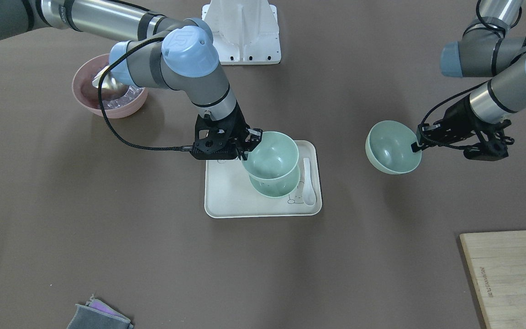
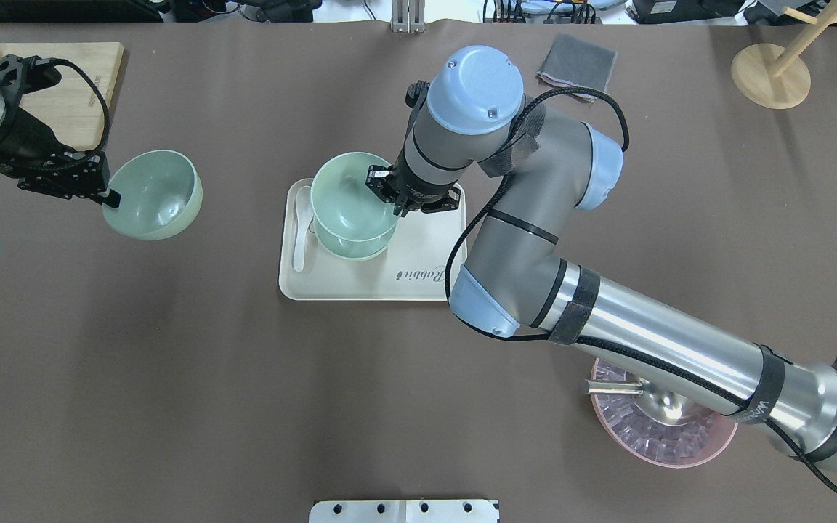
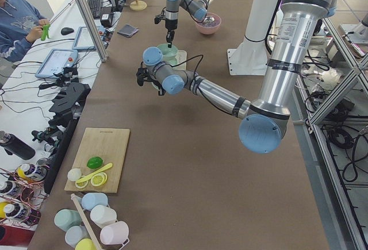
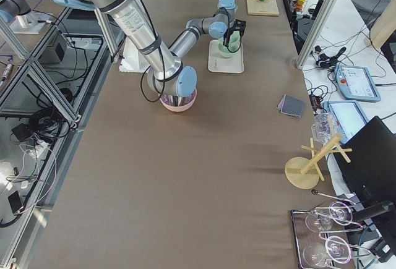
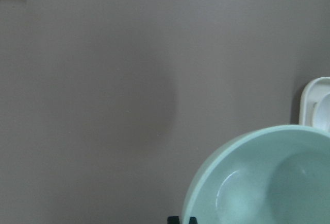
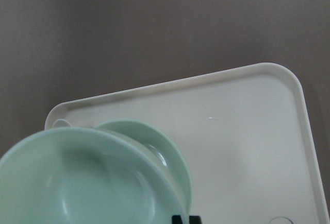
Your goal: Stack green bowls together
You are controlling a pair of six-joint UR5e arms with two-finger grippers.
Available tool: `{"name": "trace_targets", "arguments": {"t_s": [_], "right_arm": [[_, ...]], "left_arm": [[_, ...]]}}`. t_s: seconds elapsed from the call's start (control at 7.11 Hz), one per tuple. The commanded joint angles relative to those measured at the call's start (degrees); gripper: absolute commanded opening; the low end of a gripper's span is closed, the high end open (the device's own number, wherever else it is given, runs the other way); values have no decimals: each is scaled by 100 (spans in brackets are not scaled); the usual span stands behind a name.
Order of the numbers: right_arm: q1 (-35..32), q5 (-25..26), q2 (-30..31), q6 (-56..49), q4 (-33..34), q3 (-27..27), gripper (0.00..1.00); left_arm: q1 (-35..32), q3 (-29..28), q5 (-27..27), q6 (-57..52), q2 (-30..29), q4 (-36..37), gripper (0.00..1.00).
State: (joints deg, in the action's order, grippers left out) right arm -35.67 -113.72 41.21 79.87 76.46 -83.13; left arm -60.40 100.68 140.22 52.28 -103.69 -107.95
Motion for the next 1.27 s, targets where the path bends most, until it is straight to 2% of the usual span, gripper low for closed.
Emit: {"name": "trace_targets", "arguments": {"t_s": [0.0,0.42,0.84,0.98,1.12], "right_arm": [[33,-36,-60,37,-95,182,0],[42,-369,-60,308,-411,420,0],[42,-370,-270,362,-421,648,0],[42,-370,-315,423,-421,736,22],[42,-344,-332,424,-430,737,99]], "left_arm": [[-24,268,15,11,-239,501,0],[-24,356,15,255,-284,503,0],[-24,400,15,283,-292,503,0],[-24,409,15,301,-327,503,0],[-24,444,15,483,-354,503,0]]}}
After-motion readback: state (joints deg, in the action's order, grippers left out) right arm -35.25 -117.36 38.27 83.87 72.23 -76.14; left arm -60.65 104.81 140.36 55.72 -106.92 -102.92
